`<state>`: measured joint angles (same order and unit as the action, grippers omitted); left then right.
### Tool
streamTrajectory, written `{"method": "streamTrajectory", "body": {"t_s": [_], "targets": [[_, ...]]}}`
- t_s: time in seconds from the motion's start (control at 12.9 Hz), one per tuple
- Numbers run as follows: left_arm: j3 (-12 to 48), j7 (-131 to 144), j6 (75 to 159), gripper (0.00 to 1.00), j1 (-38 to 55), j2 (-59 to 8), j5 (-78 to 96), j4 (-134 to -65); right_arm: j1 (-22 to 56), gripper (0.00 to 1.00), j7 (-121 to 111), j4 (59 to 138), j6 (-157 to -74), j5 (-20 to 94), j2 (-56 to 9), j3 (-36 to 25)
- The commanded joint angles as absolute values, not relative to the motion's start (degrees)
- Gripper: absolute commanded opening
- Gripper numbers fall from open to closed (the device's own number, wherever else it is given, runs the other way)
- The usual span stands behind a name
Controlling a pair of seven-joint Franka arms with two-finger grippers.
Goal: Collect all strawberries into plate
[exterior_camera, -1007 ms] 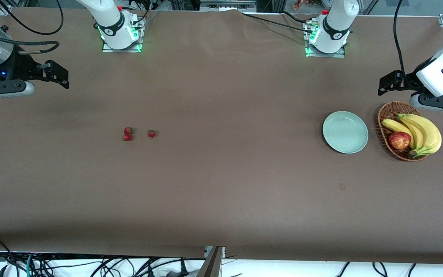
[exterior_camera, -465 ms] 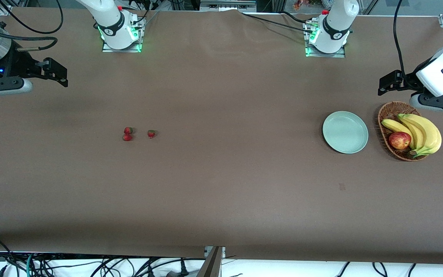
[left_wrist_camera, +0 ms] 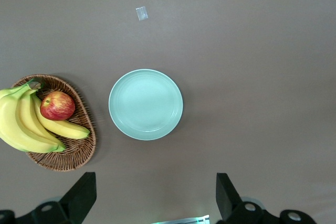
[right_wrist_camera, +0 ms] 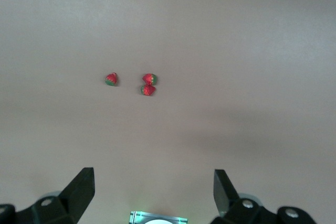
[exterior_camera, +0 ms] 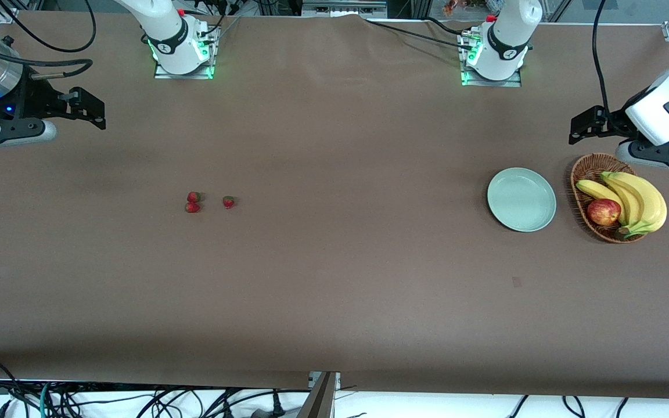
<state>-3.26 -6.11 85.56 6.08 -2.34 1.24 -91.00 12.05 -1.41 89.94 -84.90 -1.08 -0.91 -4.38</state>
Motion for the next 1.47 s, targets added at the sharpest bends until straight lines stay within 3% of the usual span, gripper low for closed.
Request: {"method": "streamTrajectory", "body": {"t_s": [0.0,0.39,0.62,0.77,1.16,1.39], "targets": [[-4.0,-6.9,85.9,1.0,6.8,-2.8,0.7,-90.3,11.5,1.0,-2.5,91.6,-84.9,-1.5,-1.1,-3.7],[-4.0,-6.9,86.1,1.0,7.0,-2.9,0.7,-90.5,11.6,1.0,-2.1,102.3,-95.6,-1.0,-1.0,-3.5],[-4.0,-6.8,86.2,1.0,7.0,-3.0,0.8,-90.4,11.6,1.0,-1.7,117.2,-114.6,0.3,-1.2,-3.5],[-4.0,-6.8,86.2,1.0,6.8,-2.9,1.4,-90.8,11.6,0.99,-1.6,123.8,-127.6,1.9,-5.5,-3.4],[-4.0,-6.8,86.3,1.0,6.7,-3.0,1.4,-90.9,11.6,0.99,-1.5,124.4,-144.4,6.9,-19.5,-0.4],[-4.0,-6.2,86.3,1.0,6.8,-3.3,1.6,-90.7,11.6,0.98,-1.5,124.3,-150.3,6.9,-23.9,-0.2]]}}
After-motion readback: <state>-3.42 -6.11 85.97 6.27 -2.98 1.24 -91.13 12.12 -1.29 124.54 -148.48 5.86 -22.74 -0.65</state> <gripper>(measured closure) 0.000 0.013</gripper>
